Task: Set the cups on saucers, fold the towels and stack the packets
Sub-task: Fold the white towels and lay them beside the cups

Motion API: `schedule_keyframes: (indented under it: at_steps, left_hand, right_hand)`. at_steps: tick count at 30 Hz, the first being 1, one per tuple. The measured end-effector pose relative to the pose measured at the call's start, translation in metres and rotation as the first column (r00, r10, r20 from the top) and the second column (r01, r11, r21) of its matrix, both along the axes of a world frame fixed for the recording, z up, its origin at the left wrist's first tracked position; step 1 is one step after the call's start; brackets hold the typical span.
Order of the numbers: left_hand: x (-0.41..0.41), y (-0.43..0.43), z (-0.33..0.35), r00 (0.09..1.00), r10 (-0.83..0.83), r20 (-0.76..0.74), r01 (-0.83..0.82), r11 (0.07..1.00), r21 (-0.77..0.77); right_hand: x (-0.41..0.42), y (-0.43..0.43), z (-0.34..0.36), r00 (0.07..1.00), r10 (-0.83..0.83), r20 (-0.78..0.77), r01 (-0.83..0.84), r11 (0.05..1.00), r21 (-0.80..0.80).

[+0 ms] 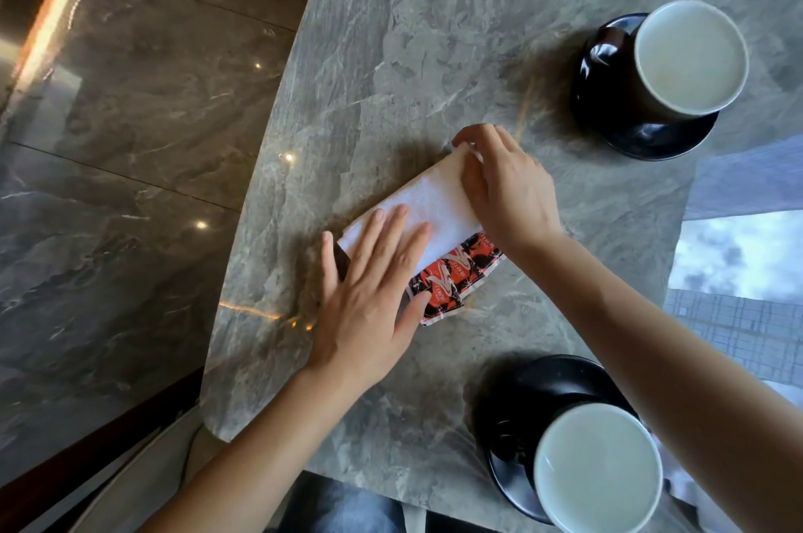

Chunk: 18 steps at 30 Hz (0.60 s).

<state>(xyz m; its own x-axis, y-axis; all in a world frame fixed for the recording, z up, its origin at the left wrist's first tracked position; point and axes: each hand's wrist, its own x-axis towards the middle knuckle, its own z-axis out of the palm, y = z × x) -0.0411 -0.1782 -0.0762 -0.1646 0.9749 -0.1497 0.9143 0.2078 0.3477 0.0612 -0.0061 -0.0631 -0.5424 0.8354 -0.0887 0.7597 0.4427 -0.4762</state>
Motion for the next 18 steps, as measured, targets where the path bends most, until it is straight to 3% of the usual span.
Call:
schedule_keyframes:
  at_steps: [3, 6, 8, 11, 14, 18]
  left_hand:
    - [-0.002, 0.001, -0.002, 1.000, -0.021, -0.009, 0.020, 1.000, -0.007]
    - [-0.002, 0.002, -0.003, 0.999, -0.034, 0.003, 0.034, 0.999, -0.015]
    - [-0.001, 0.004, -0.002, 0.999, -0.040, 0.008, 0.040, 0.999, -0.033]
    - [-0.001, 0.004, 0.001, 0.999, -0.009, 0.053, 0.013, 0.998, -0.062]
    - [0.000, 0.003, 0.006, 0.997, 0.006, 0.079, 0.001, 0.997, -0.079]
    - [0.000, 0.003, 0.009, 0.995, 0.019, 0.102, -0.009, 0.995, -0.102]
  right_hand:
    - [0.000, -0.004, 0.008, 0.999, -0.025, 0.029, 0.022, 0.996, 0.090]
    - [-0.011, -0.016, 0.024, 0.973, 0.078, -0.218, -0.039, 0.984, 0.176]
    - [-0.029, -0.030, 0.030, 0.877, 0.258, -0.406, -0.243, 0.966, 0.087]
    - [-0.053, -0.051, 0.025, 0.791, 0.390, -0.472, -0.490, 0.865, -0.107]
    - [-0.054, -0.055, 0.015, 0.814, 0.354, -0.461, -0.505, 0.824, -0.257]
    - [-0.048, -0.049, 0.009, 0.780, 0.441, -0.445, -0.575, 0.785, -0.230]
